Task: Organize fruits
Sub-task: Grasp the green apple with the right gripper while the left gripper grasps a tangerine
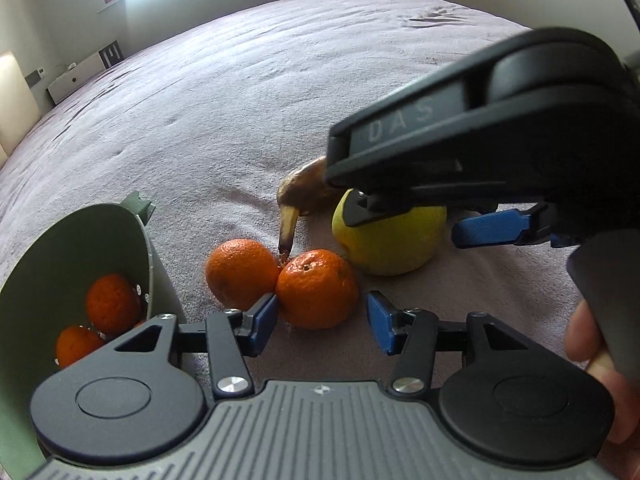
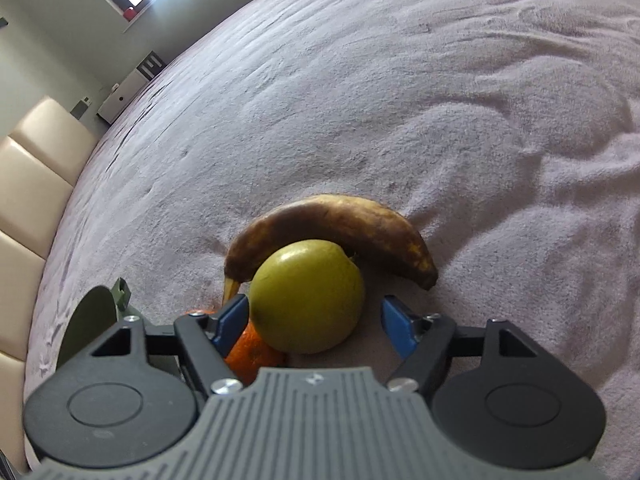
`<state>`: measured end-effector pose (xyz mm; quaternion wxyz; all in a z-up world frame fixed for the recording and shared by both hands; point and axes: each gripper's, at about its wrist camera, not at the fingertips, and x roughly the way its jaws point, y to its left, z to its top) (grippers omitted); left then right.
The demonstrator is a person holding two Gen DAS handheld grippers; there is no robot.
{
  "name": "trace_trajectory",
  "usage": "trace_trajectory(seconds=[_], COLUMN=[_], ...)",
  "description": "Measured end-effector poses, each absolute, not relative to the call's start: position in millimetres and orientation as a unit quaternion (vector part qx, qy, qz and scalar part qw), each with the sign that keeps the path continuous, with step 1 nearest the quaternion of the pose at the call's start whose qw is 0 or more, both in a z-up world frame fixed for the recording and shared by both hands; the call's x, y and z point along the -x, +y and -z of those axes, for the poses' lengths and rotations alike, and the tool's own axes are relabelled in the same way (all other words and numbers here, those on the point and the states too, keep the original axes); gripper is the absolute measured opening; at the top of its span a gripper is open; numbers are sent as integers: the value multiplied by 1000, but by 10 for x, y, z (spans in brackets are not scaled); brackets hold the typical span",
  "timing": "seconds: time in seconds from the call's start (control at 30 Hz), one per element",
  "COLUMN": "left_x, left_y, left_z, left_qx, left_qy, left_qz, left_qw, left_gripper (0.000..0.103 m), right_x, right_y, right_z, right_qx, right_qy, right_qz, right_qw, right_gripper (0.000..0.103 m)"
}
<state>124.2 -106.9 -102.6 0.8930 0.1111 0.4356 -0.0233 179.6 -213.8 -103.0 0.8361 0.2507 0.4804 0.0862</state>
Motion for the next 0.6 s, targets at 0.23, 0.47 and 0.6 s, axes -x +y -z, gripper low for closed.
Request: trace_trajectory(seconds=[0.23, 0.47, 0.6], left_x=[-1232, -1209, -1238], left_y=[-1110, -1120, -1100], left_z=[1049, 1025, 1024], left_qx=[-126, -130, -123], left_qy=[431, 431, 433], left_qz=[26, 31, 33], left_qw=[893, 893, 892], left_gripper=[62, 62, 63], right_x=[-1871, -1863, -1825], right_y=[-2145, -2157, -2125], right_z=[1129, 1126, 1032], right_qx=[-275, -287, -266], right_qy=[483, 479, 488], right_qz=[-96, -106, -98], right_qw=[826, 823, 826], right_gripper=[71, 65, 65])
